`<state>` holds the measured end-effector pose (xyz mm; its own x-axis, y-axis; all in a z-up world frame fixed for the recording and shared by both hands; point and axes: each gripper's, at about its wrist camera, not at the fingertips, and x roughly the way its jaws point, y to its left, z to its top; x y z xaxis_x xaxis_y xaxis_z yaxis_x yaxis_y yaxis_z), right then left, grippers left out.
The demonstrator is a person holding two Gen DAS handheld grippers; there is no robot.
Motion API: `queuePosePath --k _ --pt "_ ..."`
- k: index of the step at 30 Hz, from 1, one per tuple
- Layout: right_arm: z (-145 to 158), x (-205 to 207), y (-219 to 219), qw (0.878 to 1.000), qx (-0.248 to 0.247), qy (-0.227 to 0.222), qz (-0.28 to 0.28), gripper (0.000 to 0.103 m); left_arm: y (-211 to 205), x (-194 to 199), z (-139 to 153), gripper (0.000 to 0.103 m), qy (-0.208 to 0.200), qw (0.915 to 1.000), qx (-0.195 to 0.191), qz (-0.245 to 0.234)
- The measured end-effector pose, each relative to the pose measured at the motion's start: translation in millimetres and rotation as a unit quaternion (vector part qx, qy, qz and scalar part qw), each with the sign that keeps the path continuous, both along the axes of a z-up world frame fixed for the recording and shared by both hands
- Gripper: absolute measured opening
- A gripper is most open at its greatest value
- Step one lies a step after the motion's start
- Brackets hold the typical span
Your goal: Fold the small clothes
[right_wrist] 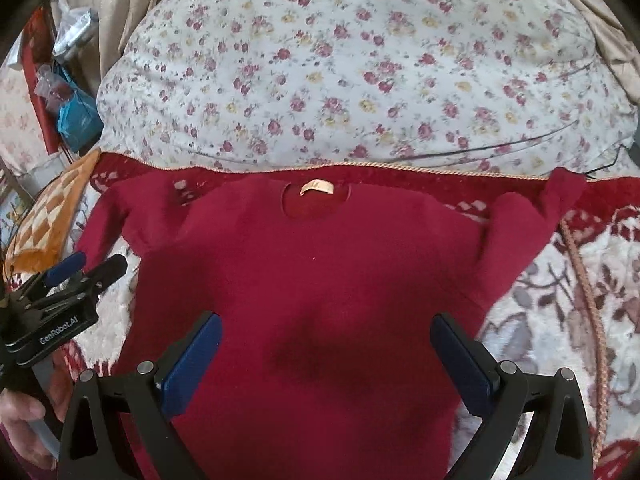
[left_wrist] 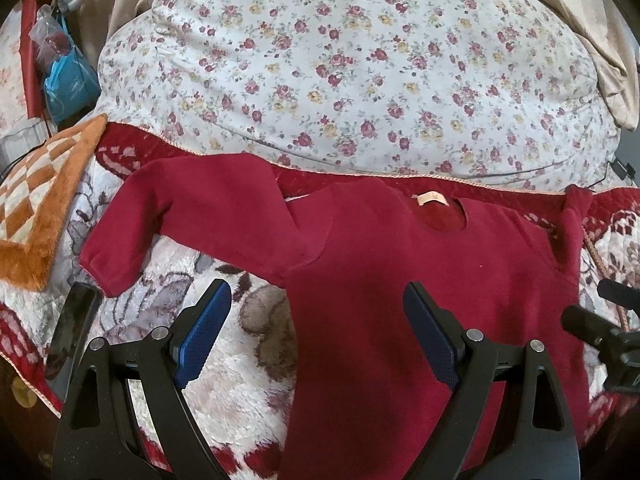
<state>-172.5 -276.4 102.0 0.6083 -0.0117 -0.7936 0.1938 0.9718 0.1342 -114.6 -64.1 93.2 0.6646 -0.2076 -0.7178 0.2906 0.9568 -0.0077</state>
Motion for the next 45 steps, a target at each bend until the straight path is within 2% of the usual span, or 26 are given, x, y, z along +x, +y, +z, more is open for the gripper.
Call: queuePosePath --k 9,15,19,28,45 --pt "-18.5 21.7 17.5 0.999 -0.019 0.029 0.038 0.103 0.3 13.0 -13.5 0.088 0.013 0.9999 -0.003 0.000" --pt "-30.0 30.1 17.5 0.998 -0.013 0.041 0.037 0.103 1.8 16.7 -17.7 0.088 0.017 0.9998 -0.003 0.003" --pt "-31.0 34.1 19.6 0.998 -0.026 0.041 0.036 0.103 3.0 18.7 -20.3 0.088 0.017 0.9998 -0.002 0.008" --pt "-35.7 42.8 18.1 0.999 -0.014 0.043 0.029 0.103 5.5 20.8 -26.0 0.088 0.021 0.9997 0.000 0.010" --pt "-41.5 49.9 19.5 0.999 -0.024 0.036 0.030 0.103 12.4 26.0 -35.6 0.088 0.030 0.9993 0.002 0.022"
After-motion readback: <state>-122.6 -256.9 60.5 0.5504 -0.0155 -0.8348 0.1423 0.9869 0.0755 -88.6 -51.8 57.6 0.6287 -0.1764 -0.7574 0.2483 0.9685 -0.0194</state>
